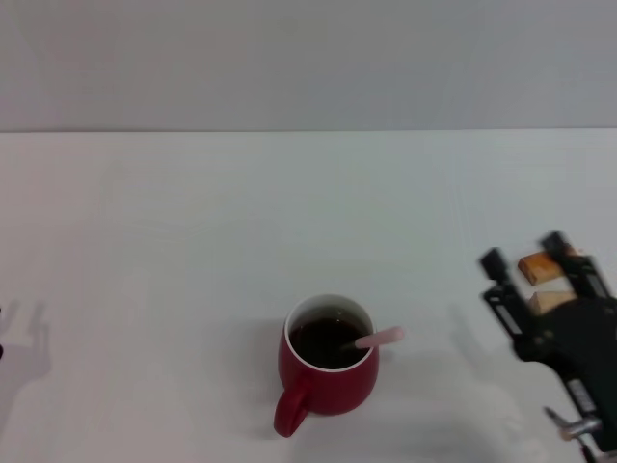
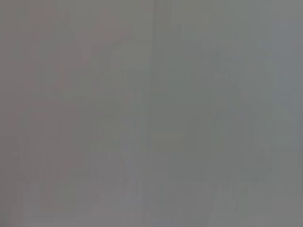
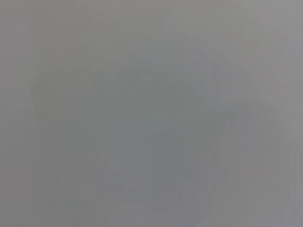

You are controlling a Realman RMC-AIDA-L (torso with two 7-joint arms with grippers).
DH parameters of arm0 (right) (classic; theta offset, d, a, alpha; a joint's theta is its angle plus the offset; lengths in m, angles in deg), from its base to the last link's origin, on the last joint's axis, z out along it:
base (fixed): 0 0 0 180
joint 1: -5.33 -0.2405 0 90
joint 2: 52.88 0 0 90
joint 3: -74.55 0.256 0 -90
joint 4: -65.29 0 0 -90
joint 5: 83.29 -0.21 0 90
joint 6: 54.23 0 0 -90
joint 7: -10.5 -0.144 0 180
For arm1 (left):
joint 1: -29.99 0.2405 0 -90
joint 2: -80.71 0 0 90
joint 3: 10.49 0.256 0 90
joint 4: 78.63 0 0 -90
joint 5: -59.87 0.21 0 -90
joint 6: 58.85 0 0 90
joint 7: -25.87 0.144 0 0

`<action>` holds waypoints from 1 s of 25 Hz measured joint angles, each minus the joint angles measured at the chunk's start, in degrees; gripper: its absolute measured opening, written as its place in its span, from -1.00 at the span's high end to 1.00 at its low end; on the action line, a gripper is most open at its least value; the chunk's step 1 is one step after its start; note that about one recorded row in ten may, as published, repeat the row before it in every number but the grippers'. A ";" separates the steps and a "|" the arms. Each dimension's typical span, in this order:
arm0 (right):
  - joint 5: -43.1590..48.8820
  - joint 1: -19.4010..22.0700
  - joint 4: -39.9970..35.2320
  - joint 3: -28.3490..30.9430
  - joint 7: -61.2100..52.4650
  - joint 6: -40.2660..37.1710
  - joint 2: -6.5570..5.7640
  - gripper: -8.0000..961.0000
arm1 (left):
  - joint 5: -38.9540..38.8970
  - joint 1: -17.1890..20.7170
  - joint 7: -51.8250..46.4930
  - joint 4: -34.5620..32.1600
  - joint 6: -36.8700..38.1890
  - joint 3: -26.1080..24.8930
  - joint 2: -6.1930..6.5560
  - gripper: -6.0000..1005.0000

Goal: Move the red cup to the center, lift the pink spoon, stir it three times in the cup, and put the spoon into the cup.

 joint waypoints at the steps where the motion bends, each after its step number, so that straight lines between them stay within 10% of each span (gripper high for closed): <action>1: -0.01 0.91 -0.13 1.08 0.00 -0.03 0.00 -0.12 | 0.00 0.12 0.12 0.01 0.45 -0.15 0.01 0.60; 11: -2.39 7.41 -1.42 6.44 0.29 -0.26 0.36 -0.64 | 0.03 0.20 0.42 -0.25 1.91 -0.51 0.08 0.16; 20: -8.66 8.47 -2.88 6.37 0.38 -0.85 0.39 -0.63 | -0.12 0.25 2.61 -0.13 2.18 -1.29 0.02 -0.61; 25: -9.27 7.46 -2.91 6.41 0.37 0.08 0.39 -0.63 | -0.15 0.34 2.64 -0.13 1.69 -2.03 -0.02 -0.61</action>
